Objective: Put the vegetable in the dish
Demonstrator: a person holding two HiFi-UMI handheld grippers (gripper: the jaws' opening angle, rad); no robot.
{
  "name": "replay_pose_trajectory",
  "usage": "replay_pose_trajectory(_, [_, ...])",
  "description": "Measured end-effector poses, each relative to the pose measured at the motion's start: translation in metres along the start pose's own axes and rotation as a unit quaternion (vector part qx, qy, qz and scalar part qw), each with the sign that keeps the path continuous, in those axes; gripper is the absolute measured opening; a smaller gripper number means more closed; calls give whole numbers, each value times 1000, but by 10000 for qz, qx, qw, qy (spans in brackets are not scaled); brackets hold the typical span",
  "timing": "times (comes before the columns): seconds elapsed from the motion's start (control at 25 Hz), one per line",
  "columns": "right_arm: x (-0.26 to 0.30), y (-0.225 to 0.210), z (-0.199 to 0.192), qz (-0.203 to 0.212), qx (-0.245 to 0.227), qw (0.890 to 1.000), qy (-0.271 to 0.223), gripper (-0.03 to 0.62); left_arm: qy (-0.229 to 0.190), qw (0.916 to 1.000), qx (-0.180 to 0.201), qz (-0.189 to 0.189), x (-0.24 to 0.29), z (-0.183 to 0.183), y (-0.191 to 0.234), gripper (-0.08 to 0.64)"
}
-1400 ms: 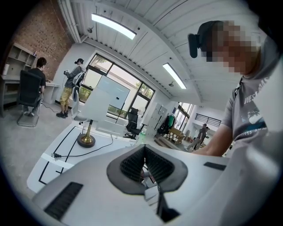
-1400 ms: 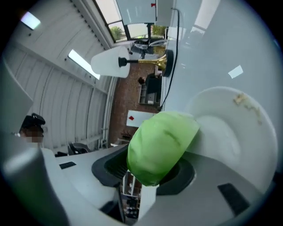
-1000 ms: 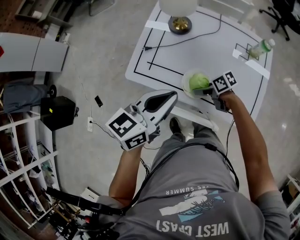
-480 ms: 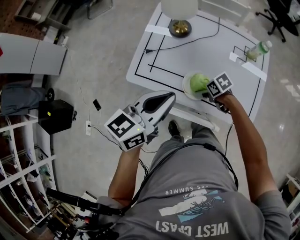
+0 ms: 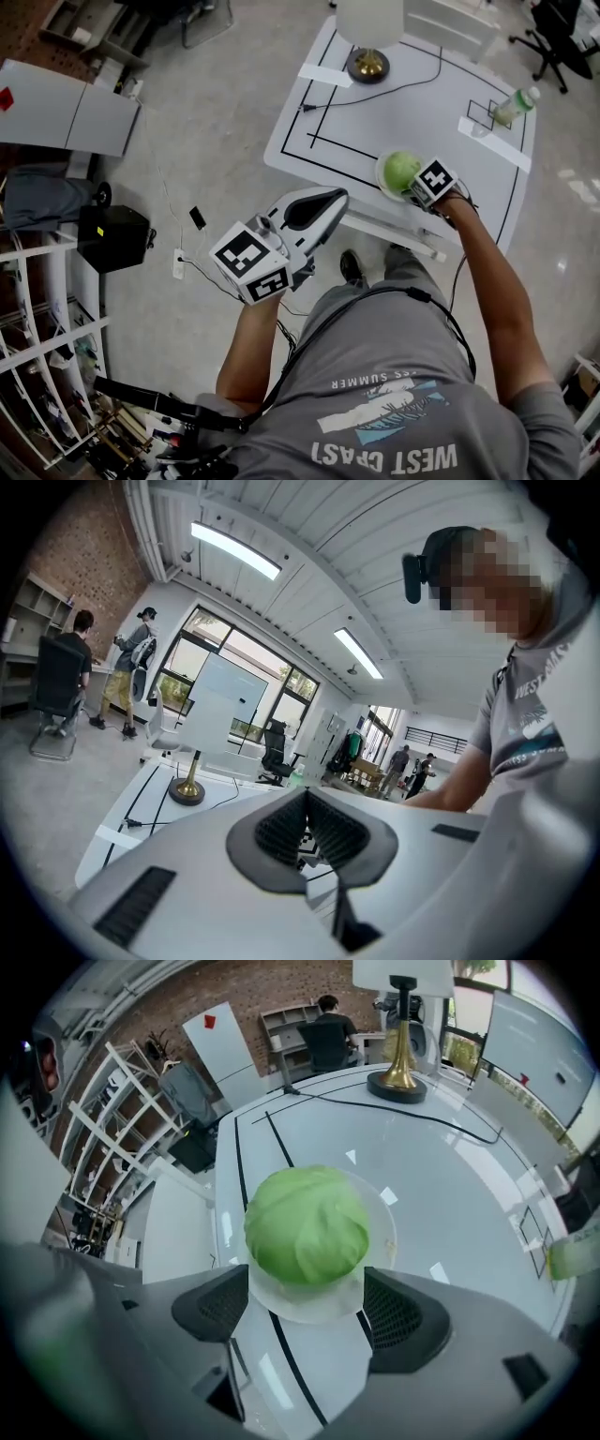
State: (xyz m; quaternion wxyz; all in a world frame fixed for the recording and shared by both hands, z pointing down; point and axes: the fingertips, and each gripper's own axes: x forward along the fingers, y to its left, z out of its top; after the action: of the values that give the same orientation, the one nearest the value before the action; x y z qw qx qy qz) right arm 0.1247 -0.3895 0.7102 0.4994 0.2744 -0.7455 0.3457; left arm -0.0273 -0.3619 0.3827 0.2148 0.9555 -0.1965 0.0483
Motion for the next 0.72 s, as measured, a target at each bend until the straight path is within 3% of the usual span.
replay_pose_trajectory(0.12, [-20,-3,-3,-239,309,9989,-248,364,-66,10000,64,4,-11,1,-4,7])
replay_pose_trajectory(0.24, [-52,16,-5,-213,386,9969,-657,358,-97,9999,126,-7,-18,1,-11,6])
replay_pose_trajectory(0.28, [-65,23,-7,-260,365,9955,-837,310,-121,9998,129,-16,-20,1,-13,6])
replay_pose_trajectory(0.36, [-96,39,-9,-341,405,9889,-1391,87,-183,9997,149,-63,-23,3,-20,6])
replay_pose_trajectory(0.4, [-113,51,-7,-270,492,9831,-1742,12,-212,9996,175,-101,-25,3,-24,6])
replay_pose_trajectory(0.52, [-173,105,5,377,795,9522,-2927,8,-274,9991,253,-201,-37,2,-34,6])
replay_pose_trajectory(0.64, [-256,163,18,802,528,9025,-4198,8,-299,9986,334,-290,-47,-1,-45,6])
replay_pose_trajectory(0.72, [-317,199,24,718,144,8668,-4933,8,-294,9982,420,-323,-52,-2,-53,6])
